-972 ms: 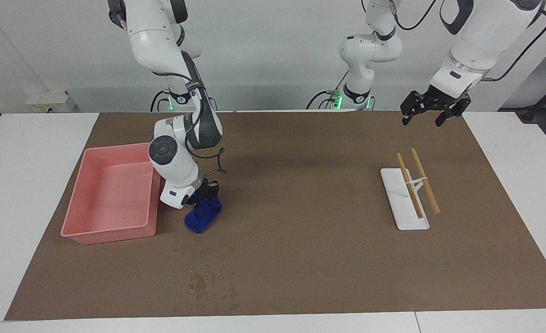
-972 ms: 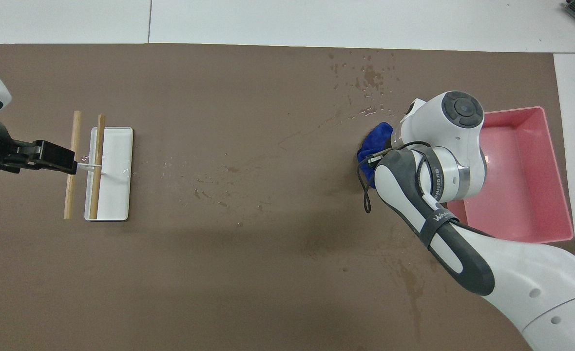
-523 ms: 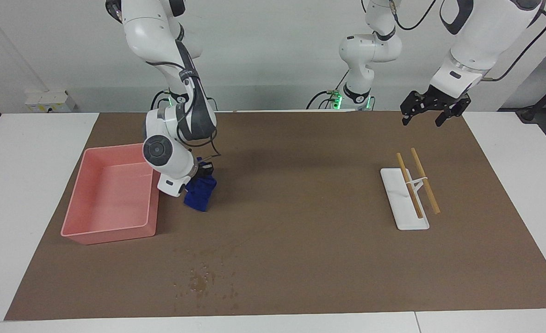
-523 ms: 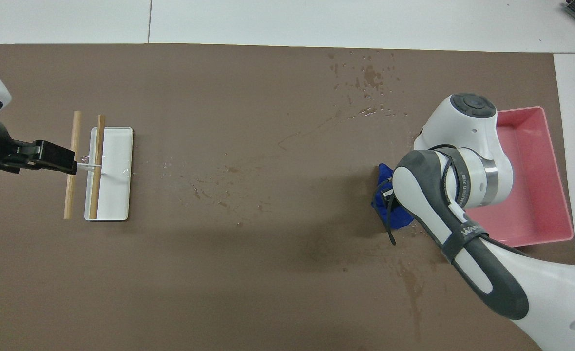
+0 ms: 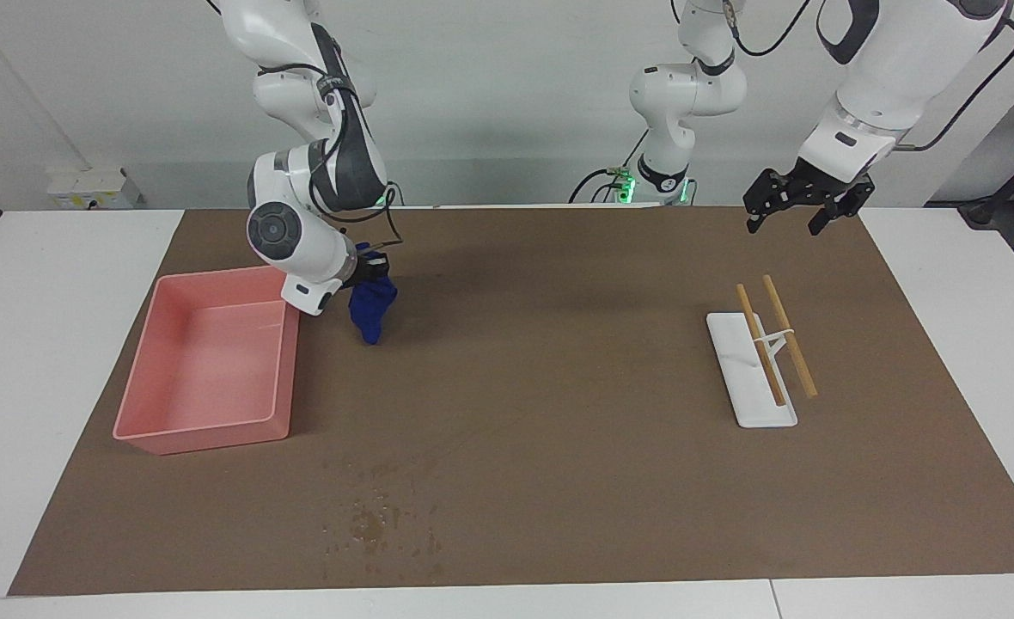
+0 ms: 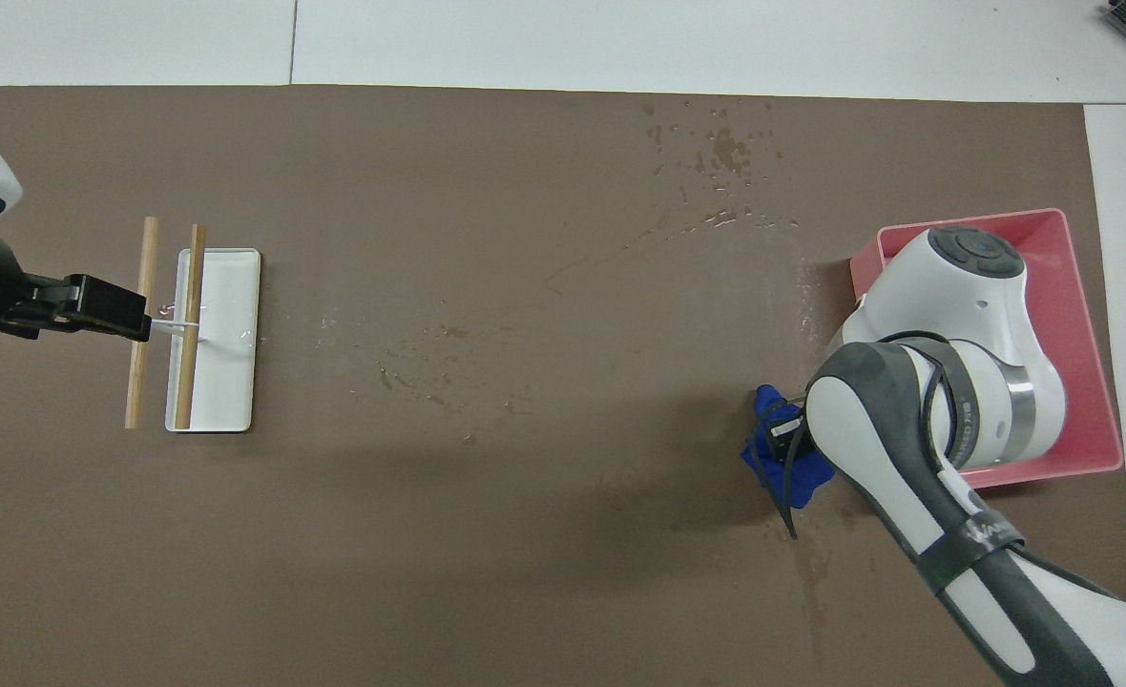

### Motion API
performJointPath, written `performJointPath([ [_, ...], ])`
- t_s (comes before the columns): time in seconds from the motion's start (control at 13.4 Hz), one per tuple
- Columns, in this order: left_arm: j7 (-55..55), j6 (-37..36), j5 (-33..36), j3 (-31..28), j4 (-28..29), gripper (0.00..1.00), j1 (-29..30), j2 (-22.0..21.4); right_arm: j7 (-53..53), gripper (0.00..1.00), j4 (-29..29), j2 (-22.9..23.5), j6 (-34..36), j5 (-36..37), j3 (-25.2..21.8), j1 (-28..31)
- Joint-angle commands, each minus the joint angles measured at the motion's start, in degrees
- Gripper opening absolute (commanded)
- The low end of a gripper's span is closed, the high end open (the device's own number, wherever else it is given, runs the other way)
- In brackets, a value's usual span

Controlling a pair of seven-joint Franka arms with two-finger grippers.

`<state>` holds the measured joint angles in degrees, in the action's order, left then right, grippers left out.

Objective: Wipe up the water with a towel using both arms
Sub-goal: 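Carry the towel into the pink bin with the right gripper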

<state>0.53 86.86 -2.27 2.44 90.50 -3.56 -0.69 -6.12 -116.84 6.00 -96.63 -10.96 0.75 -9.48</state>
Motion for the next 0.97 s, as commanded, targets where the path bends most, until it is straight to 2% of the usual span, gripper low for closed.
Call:
performJointPath([
  [0.0,-0.8,1.1,0.1,-0.5,1.2,1.0,-0.4,-0.6,1.5,0.0,0.9,-5.2,3.3,-1.1,0.3,1.0],
  [0.22,-0.8,1.1,0.1,-0.5,1.2,1.0,-0.4,-0.6,2.7,0.0,8.1,-8.2,13.0,0.7,-0.4,1.1],
  [0.45,-0.8,1.1,0.1,-0.5,1.2,1.0,-0.4,-0.6,-1.7,0.0,13.2,-9.4,15.7,8.8,-0.3,3.3],
  [0.6,-0.8,1.1,0.1,-0.5,1.2,1.0,-0.4,-0.6,-11.9,0.0,13.7,-9.0,11.2,14.8,-0.4,6.9],
  [0.9,-0.8,1.1,0.1,-0.5,1.2,1.0,-0.4,-0.6,-31.1,0.0,10.5,-8.7,-6.7,22.6,-0.4,13.5],
])
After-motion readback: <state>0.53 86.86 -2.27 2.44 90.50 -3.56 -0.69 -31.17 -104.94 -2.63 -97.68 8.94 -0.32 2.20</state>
